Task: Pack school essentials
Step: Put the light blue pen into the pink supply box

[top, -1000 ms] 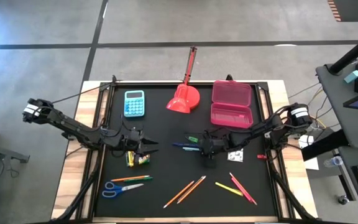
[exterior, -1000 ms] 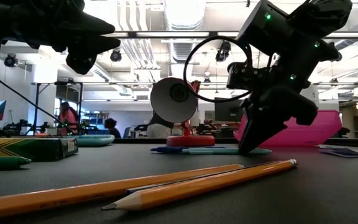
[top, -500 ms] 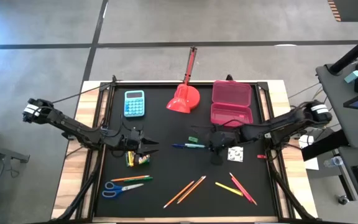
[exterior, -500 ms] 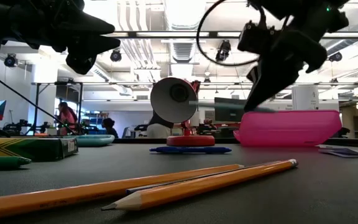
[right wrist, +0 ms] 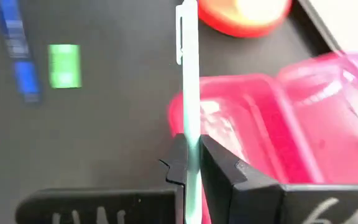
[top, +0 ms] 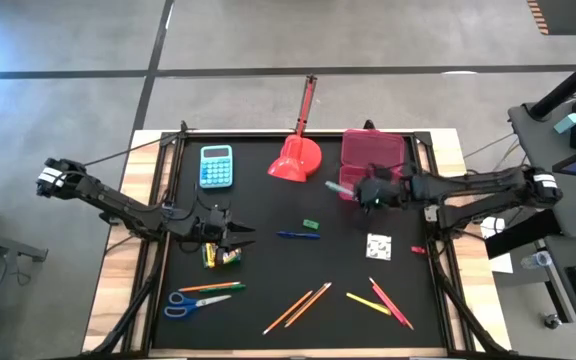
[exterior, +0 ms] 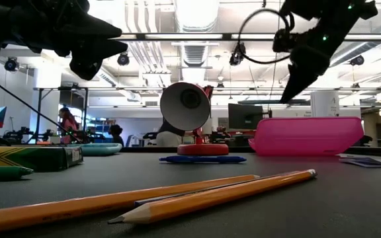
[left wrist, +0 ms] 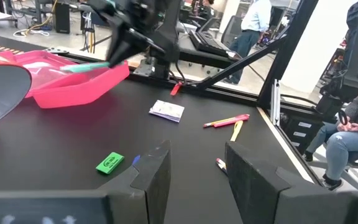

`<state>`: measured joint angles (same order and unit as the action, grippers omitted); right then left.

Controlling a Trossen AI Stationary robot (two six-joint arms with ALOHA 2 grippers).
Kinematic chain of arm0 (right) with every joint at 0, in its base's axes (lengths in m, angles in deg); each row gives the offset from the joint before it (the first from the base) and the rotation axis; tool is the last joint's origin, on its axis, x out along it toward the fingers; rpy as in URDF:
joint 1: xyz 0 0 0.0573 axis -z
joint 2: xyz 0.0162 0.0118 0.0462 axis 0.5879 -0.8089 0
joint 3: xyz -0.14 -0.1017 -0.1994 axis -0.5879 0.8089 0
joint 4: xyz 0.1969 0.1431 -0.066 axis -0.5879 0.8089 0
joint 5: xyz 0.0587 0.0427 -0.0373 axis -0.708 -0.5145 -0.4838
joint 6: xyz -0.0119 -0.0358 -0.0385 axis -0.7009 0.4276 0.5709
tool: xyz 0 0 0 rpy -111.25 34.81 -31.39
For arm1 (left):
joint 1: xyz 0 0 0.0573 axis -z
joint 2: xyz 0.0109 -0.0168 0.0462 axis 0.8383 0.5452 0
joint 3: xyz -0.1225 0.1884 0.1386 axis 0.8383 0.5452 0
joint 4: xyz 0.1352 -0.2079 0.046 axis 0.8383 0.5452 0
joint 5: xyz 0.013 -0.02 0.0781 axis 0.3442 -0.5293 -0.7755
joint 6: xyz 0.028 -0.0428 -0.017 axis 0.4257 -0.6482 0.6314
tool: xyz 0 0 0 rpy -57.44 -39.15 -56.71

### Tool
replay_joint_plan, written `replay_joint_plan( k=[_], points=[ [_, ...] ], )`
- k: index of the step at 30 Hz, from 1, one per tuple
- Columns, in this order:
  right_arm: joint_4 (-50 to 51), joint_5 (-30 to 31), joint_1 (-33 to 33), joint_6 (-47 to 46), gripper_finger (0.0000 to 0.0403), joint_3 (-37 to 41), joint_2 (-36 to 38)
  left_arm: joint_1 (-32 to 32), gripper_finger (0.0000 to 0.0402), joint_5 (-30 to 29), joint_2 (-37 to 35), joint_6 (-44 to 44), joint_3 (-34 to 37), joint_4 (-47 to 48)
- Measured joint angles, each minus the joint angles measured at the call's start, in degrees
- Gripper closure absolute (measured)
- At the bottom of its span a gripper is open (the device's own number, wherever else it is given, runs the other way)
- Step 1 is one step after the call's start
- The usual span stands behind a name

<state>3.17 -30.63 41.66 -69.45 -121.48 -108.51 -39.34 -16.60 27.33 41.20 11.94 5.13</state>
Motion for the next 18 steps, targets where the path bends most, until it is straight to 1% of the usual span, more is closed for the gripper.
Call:
replay_joint_plan(
  k=[5,10,13,18],
  points=[
    [3.9,0.0,7.4,0.0,0.0385,0.0,1.7,0.0,0.0268,0.0,0.0,0.0,0.0,0.0],
    [8.9,0.0,13.2,-0.1,0.0385,0.3,-0.2,0.0,0.0268,0.0,0.0,0.0,0.0,0.1],
    [9.8,-0.1,15.0,-0.4,0.0385,0.9,-2.0,0.0,0.0268,0.0,0.0,0.0,0.0,0.1],
    [9.6,-0.6,15.3,-0.3,0.0385,1.7,-5.1,0.0,0.0268,0.0,0.0,0.0,0.0,0.2]
  ],
)
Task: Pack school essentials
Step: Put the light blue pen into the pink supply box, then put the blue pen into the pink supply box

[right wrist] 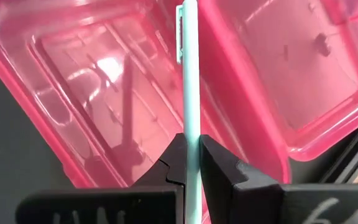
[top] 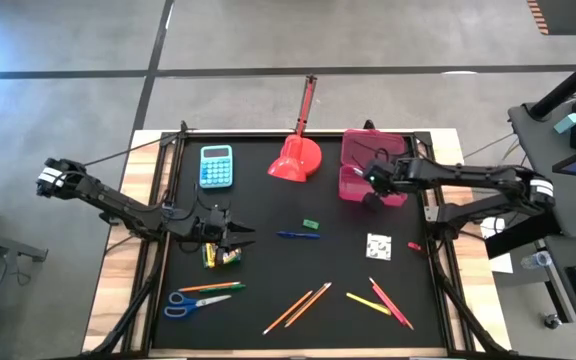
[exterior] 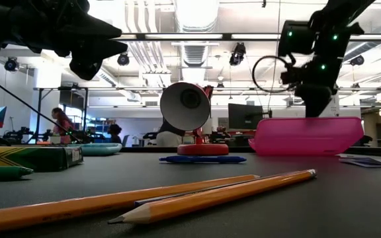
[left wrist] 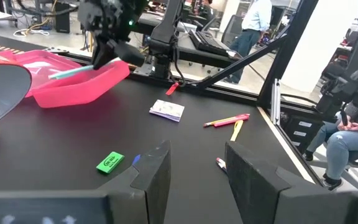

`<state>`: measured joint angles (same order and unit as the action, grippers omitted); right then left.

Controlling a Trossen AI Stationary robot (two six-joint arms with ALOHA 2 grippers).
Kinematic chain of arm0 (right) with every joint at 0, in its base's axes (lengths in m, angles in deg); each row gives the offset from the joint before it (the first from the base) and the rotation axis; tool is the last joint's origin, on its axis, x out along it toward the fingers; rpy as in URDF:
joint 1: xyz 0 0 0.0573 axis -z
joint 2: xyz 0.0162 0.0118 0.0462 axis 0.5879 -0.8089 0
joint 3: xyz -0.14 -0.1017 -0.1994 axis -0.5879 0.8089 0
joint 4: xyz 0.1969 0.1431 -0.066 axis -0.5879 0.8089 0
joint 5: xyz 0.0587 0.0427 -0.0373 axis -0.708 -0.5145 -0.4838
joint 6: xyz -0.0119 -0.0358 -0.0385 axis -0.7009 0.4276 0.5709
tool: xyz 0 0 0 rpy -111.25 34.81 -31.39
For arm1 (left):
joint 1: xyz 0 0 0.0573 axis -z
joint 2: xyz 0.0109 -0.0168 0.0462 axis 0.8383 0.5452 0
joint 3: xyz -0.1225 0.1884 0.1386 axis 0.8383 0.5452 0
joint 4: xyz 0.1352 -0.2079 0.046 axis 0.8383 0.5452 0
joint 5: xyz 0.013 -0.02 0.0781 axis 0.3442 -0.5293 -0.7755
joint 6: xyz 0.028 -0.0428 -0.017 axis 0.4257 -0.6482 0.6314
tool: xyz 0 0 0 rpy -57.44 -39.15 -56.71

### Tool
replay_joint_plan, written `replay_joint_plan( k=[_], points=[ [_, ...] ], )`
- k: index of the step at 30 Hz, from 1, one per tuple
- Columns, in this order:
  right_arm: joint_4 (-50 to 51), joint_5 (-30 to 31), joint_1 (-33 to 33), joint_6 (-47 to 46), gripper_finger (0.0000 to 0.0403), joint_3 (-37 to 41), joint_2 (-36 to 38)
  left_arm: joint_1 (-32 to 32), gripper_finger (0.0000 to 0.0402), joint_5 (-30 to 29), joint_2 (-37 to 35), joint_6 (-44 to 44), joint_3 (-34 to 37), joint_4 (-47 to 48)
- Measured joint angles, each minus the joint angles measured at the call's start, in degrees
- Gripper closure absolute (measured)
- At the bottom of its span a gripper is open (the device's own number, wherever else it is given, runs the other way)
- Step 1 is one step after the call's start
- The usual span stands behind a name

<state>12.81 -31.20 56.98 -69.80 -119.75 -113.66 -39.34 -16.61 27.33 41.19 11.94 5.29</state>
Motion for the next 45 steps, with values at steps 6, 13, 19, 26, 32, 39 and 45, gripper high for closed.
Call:
replay_joint_plan(
  k=[6,13,19,26,32,39,45],
  points=[
    [-0.3,-0.1,0.0,0.0,0.0385,0.5,-3.5,0.0,0.0268,0.0,0.0,0.0,0.0,0.0],
    [-0.8,-0.2,0.0,0.5,0.0385,0.7,-5.2,0.0,0.0268,0.0,0.0,0.0,0.0,0.1],
    [-1.0,-0.3,0.0,0.3,0.0371,0.8,-5.3,0.0,0.0268,0.0,0.0,0.0,0.0,0.1],
    [-1.1,-0.3,0.0,-0.3,0.0322,0.8,-5.3,0.0,0.0268,0.0,0.0,0.0,0.1,0.1],
    [-0.3,0.4,0.0,-0.4,0.0284,0.0,-5.2,0.0,0.0268,0.0,0.0,0.0,0.1,0.1],
    [2.3,7.6,-0.1,0.0,0.0270,-6.4,-4.7,0.0,0.0268,0.0,0.0,0.0,0.1,0.1],
    [-1.2,6.3,-2.7,-0.5,0.0282,-11.4,-4.4,0.0,0.0268,0.0,0.0,0.0,0.1,0.1]
  ],
)
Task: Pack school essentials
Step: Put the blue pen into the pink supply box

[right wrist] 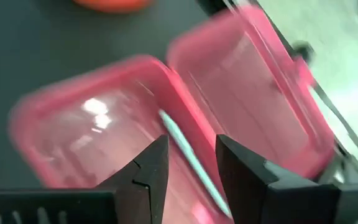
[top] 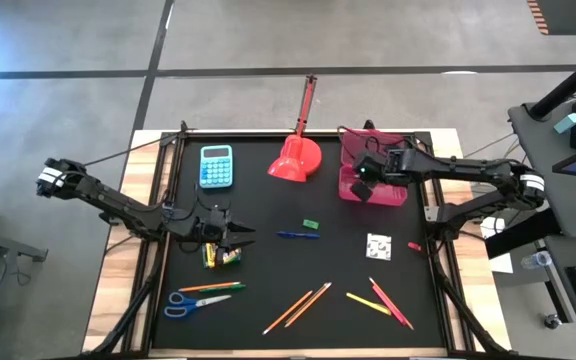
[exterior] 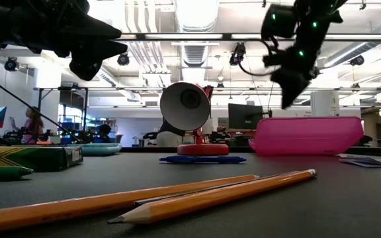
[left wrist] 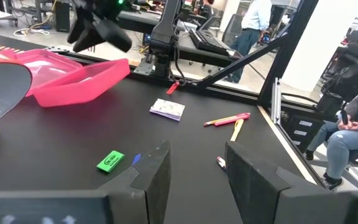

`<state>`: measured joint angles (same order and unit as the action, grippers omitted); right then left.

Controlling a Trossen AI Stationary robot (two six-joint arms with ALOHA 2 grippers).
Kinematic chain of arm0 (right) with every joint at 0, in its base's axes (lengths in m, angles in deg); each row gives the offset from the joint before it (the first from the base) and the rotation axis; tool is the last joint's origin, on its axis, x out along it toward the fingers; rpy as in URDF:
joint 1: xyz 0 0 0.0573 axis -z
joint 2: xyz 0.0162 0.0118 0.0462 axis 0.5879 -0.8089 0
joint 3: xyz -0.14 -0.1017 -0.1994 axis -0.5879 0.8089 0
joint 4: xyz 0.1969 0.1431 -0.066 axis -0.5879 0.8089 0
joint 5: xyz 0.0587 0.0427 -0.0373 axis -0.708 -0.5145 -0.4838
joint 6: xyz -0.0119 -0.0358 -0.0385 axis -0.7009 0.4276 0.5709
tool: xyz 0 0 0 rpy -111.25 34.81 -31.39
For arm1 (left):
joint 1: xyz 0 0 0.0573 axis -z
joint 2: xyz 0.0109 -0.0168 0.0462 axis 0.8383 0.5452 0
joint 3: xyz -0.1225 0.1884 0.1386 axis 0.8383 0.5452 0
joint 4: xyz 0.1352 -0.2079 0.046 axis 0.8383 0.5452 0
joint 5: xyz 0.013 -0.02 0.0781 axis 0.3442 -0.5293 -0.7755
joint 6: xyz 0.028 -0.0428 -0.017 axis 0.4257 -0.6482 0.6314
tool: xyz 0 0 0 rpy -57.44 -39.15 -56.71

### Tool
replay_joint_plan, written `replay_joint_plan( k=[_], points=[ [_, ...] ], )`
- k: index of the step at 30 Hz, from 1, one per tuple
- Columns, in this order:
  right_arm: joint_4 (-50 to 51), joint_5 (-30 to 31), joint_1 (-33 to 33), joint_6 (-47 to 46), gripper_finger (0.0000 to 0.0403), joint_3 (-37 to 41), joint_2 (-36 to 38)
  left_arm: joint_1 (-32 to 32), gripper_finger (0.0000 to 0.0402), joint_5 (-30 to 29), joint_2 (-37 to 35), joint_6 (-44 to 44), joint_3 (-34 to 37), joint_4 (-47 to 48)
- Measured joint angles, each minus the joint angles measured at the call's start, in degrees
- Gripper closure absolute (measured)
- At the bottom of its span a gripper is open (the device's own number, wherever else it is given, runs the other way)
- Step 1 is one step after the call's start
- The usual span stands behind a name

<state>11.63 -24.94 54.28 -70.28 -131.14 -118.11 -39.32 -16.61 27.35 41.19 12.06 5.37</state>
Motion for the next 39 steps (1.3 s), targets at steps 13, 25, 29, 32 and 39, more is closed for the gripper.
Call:
replay_joint_plan(
  k=[13,25,29,32,39],
  points=[
    [-30.5,-13.8,-18.7,0.9,0.0289,7.6,-4.7,0.0,0.0268,0.0,8.6,-1.6,0.1,-5.1],
    [-40.0,-9.3,-27.5,5.1,0.0292,3.3,-24.4,0.2,0.0268,0.1,16.0,-1.6,-0.1,-14.2],
    [-39.9,-9.3,-27.4,6.6,0.0299,-0.1,-29.6,0.5,0.0268,0.1,15.9,-1.6,-0.1,-15.0],
    [-39.9,-9.3,-27.2,8.0,0.0306,-2.3,-32.0,0.9,0.0268,0.1,15.6,-1.6,-0.1,-15.0],
    [-39.9,-9.4,-27.0,8.9,0.0319,-4.7,-34.2,1.6,0.0268,0.3,15.0,-1.6,-0.1,-15.0]
  ],
)
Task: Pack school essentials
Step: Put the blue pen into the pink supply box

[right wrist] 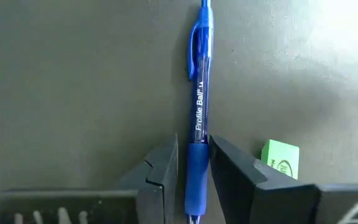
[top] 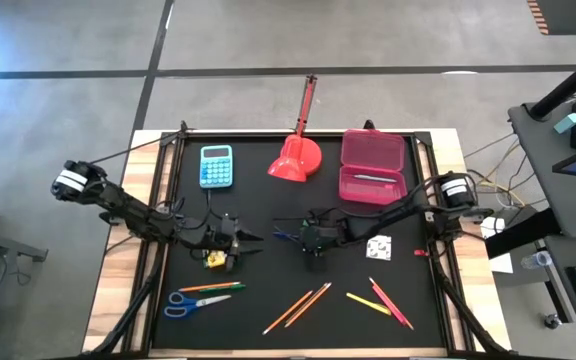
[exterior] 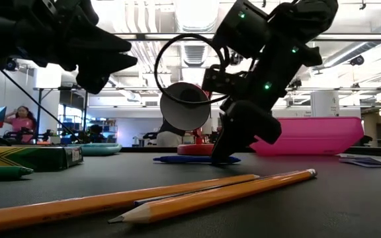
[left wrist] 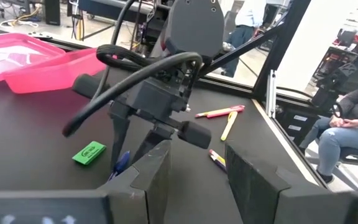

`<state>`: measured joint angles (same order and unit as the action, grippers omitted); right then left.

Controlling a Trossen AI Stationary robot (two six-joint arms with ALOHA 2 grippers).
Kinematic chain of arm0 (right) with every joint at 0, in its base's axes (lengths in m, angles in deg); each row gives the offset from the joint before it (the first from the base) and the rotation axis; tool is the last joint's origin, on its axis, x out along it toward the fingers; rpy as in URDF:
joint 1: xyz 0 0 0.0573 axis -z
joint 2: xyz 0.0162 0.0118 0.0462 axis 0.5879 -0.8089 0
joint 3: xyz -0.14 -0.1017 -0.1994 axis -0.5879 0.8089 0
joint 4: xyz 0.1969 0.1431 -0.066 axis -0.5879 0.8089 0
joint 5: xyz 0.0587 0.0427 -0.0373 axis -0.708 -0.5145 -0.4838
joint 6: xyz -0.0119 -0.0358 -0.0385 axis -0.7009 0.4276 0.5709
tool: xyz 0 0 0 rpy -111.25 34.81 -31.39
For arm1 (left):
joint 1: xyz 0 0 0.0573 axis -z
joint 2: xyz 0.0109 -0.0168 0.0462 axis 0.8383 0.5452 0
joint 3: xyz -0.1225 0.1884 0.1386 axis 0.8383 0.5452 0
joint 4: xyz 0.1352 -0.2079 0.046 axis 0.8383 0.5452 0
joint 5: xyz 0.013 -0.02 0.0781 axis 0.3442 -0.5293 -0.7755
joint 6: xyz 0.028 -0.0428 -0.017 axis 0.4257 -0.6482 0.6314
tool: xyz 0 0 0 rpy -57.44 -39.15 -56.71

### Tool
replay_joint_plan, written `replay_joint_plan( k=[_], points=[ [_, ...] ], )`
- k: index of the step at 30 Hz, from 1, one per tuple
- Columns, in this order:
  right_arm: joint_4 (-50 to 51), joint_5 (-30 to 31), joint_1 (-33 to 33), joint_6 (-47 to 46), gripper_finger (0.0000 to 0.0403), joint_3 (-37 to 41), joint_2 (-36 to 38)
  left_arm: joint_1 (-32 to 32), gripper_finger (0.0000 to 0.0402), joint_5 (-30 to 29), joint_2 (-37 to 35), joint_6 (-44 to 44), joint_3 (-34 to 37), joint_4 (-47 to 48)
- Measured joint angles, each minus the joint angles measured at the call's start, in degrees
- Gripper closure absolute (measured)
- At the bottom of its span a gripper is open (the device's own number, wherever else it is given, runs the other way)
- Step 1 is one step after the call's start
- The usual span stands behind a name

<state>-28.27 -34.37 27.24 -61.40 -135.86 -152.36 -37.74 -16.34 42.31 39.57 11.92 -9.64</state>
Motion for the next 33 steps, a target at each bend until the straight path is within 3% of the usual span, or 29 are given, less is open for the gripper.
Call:
replay_joint_plan(
  k=[18,33],
  points=[
    [3.1,-1.9,0.3,-6.0,0.0376,0.1,0.1,0.1,0.0268,0.0,0.0,0.0,0.0,0.0],
    [6.4,-5.2,0.3,-6.0,0.0384,0.4,7.0,0.0,0.0268,0.0,0.0,0.0,0.1,0.0]
  ],
)
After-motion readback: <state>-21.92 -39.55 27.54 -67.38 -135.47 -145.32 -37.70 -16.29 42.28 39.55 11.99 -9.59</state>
